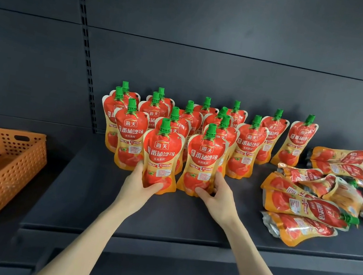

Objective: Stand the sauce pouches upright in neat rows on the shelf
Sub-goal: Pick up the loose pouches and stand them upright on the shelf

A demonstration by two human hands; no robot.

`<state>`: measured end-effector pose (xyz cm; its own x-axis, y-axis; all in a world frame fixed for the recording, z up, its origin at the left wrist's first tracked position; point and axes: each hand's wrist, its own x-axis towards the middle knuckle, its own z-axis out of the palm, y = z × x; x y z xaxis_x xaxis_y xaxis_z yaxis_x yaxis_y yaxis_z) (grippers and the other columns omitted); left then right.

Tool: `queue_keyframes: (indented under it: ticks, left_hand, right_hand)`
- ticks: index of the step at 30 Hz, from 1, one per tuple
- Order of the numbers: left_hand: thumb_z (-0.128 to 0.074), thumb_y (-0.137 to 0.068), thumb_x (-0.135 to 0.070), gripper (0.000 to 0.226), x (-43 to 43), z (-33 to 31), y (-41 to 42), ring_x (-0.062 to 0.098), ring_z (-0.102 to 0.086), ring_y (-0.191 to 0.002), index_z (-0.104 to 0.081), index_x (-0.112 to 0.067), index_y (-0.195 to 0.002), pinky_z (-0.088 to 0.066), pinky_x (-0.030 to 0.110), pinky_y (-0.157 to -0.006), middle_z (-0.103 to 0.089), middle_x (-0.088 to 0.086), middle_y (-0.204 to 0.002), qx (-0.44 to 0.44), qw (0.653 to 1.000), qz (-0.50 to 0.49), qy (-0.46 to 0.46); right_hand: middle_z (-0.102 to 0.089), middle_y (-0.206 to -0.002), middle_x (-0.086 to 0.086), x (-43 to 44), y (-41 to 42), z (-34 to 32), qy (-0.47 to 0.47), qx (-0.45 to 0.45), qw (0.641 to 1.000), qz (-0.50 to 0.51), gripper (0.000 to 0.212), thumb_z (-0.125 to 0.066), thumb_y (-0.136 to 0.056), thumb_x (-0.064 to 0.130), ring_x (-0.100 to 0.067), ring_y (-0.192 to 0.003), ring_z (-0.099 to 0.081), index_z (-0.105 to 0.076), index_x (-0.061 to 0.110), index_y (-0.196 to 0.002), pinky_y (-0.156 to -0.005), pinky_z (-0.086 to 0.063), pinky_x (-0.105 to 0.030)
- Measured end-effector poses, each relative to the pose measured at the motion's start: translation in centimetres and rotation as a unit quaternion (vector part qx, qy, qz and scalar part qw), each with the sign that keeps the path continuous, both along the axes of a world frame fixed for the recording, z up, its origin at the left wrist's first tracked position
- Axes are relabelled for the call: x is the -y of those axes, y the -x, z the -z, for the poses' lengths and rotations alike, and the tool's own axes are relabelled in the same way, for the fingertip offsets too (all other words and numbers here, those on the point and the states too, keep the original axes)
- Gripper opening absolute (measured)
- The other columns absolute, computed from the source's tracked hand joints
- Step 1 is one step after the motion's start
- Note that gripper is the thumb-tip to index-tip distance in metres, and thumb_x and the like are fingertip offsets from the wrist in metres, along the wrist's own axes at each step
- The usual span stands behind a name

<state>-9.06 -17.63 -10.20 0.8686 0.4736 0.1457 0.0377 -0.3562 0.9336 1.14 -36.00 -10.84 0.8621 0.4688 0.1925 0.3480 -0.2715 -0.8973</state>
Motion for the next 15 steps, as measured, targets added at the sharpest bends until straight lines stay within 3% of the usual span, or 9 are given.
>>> queue_keyframes:
  ticks: [3,6,8,12,15]
  left_hand:
    - [-0.070,-0.081,-0.022,0.070,0.0,0.0,0.3,0.005,-0.047,-0.112,-0.031,-0.022,-0.138,-0.041,0.028,-0.095,-0.049,-0.010,-0.126,0.002,1.000,-0.007,-0.009]
    - [-0.071,-0.080,-0.023,0.065,-0.2,0.4,0.9,0.013,-0.049,-0.120,-0.035,-0.025,-0.133,-0.044,0.038,-0.100,-0.050,-0.006,-0.130,0.009,0.999,-0.018,-0.025]
    - [-0.072,-0.079,-0.022,0.061,0.0,0.6,1.5,0.015,-0.048,-0.121,-0.040,-0.023,-0.130,-0.044,0.038,-0.100,-0.050,-0.005,-0.129,0.029,0.997,-0.051,-0.058]
    - [-0.071,-0.079,-0.017,0.045,1.9,0.6,3.5,0.012,-0.051,-0.111,-0.050,-0.019,-0.119,-0.042,0.025,-0.090,-0.052,-0.010,-0.115,0.107,0.977,-0.114,-0.142]
    - [-0.069,-0.080,-0.015,0.031,4.5,-0.6,4.0,0.009,-0.058,-0.097,-0.057,-0.019,-0.109,-0.042,0.014,-0.081,-0.061,-0.007,-0.105,0.145,0.972,-0.099,-0.157]
  right_hand:
    - [-0.058,-0.114,0.016,0.2,0.3,-0.3,-0.004,0.004,1.000,0.011,0.053,-0.068,-0.083,0.012,-0.002,-0.103,-0.057,-0.044,0.020,-0.130,-0.081,-0.045,-0.007]
    - [-0.057,-0.107,0.019,0.7,1.0,-0.7,-0.004,0.011,1.000,0.026,0.050,-0.069,-0.083,0.012,0.003,-0.095,-0.056,-0.046,0.021,-0.126,-0.073,-0.042,0.001]
    - [-0.057,-0.108,0.017,1.1,1.5,-0.8,-0.001,0.031,0.998,0.053,0.046,-0.068,-0.083,0.013,0.004,-0.093,-0.055,-0.048,0.019,-0.124,-0.075,-0.042,-0.001]
    - [-0.062,-0.108,0.007,3.2,2.5,-1.2,0.006,0.084,0.987,0.135,0.031,-0.063,-0.087,0.015,-0.010,-0.102,-0.058,-0.057,0.014,-0.117,-0.086,-0.047,-0.024]
    - [-0.064,-0.100,0.007,5.6,3.4,-2.4,0.001,0.110,0.982,0.153,0.019,-0.060,-0.089,0.016,-0.008,-0.096,-0.060,-0.063,0.015,-0.108,-0.078,-0.044,-0.017]
